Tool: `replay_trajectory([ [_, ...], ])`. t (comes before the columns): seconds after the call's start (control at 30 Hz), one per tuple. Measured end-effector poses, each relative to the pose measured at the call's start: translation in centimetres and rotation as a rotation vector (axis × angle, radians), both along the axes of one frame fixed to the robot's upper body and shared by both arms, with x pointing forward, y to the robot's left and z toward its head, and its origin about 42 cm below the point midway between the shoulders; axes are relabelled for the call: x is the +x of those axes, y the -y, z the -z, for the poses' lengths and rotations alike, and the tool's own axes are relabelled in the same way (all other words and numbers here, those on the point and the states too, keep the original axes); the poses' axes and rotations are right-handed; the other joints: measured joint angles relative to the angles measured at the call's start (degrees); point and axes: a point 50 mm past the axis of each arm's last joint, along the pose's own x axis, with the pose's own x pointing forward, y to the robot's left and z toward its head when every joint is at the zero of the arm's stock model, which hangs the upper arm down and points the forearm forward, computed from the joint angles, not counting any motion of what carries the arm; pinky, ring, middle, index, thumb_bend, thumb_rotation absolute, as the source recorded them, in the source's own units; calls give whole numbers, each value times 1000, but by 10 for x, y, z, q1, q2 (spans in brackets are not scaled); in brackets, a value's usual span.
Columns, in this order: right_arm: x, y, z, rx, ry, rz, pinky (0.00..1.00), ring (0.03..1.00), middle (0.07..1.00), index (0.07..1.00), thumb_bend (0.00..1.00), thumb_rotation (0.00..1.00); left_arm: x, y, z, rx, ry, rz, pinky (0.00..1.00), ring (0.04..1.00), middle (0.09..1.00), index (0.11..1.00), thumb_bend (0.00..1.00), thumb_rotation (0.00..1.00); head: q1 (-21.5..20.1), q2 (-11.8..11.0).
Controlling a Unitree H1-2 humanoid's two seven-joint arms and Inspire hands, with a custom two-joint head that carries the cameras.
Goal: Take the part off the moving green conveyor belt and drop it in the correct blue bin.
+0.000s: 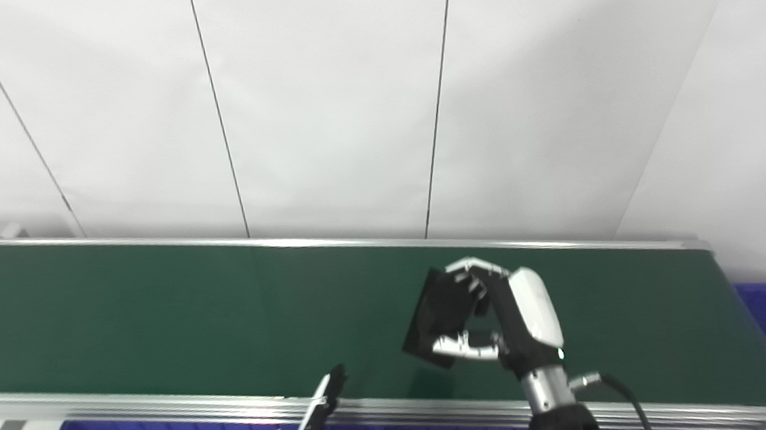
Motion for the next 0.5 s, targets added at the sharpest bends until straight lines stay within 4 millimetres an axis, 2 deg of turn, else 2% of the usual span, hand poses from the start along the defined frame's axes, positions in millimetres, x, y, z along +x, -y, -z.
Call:
replay_trajectory([
  [0.03, -7, 1, -1, 2, 7, 4, 293, 369, 478, 548, 509, 0, 2, -5, -3, 1, 13, -9, 1000, 1000, 1000, 1000, 791, 1000, -39, 33],
  [0.1, -17, 3, -4, 2, 19, 15, 293, 369, 479, 549, 509, 0, 6, -15, -10, -10, 36, -25, 1000, 1000, 996, 1000, 829, 1000, -48, 42],
  [0.13, -21, 4, -7, 0, 23, 26, 293, 368, 479, 549, 509, 0, 8, -20, -14, -6, 51, -23, 1000, 1000, 995, 1000, 840, 1000, -61, 57],
  [0.17, -23, 6, -9, -4, 23, 37, 280, 367, 475, 550, 509, 0, 11, -25, -18, -10, 61, -23, 1000, 1000, 991, 1000, 855, 1000, -64, 57],
  [0.2, -25, 8, -11, -9, 20, 47, 275, 366, 473, 551, 509, 0, 12, -28, -23, -22, 71, -18, 1000, 1000, 990, 1000, 861, 1000, -90, 85],
  [0.27, -30, 13, -15, -11, 13, 75, 289, 374, 462, 548, 510, 0, 15, -32, -36, -51, 92, -10, 1000, 1000, 981, 1000, 842, 1000, -90, 85],
  [0.33, -38, 17, -16, -14, 4, 94, 302, 382, 449, 541, 512, 0, 18, -36, -53, -64, 109, -5, 1000, 1000, 972, 1000, 828, 1000, -124, 128],
  [0.4, -46, 21, -19, -20, -16, 117, 307, 386, 444, 536, 513, 0, 22, -41, -69, -73, 123, -5, 1000, 1000, 970, 1000, 817, 1000, -129, 135],
  [0.5, -53, 27, -21, -27, -42, 151, 302, 380, 445, 533, 514, 0, 31, -48, -76, -69, 103, -6, 1000, 1000, 964, 1000, 824, 1000, -143, 149],
])
